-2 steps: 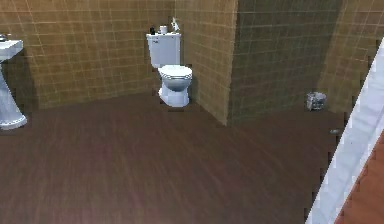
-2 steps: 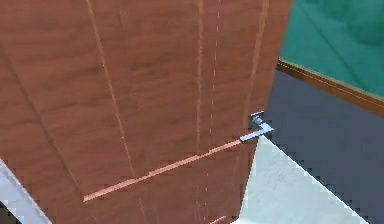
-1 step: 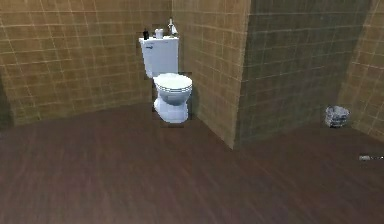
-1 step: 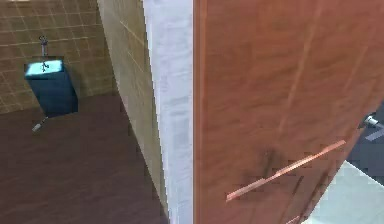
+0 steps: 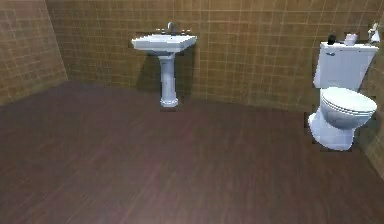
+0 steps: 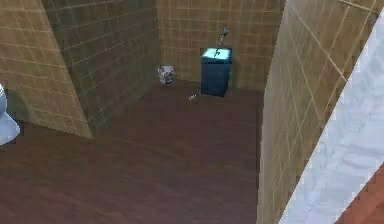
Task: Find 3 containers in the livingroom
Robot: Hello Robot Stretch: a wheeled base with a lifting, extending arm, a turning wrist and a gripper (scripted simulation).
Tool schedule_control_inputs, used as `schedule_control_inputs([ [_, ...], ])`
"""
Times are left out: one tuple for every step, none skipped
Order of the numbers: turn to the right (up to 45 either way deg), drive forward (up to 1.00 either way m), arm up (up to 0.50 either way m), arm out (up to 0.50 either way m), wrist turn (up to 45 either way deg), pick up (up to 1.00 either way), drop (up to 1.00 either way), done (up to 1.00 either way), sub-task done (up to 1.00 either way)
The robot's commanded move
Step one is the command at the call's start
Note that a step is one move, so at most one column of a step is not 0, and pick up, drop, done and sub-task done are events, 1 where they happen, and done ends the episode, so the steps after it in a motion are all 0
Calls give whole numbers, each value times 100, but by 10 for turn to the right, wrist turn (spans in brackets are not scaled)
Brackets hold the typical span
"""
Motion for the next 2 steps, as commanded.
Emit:
schedule_control_inputs([
  [-450, 0, 0, 0, 0, 0, 0, 0, 0],
  [0, 40, 0, 0, 0, 0, 0, 0, 0],
])
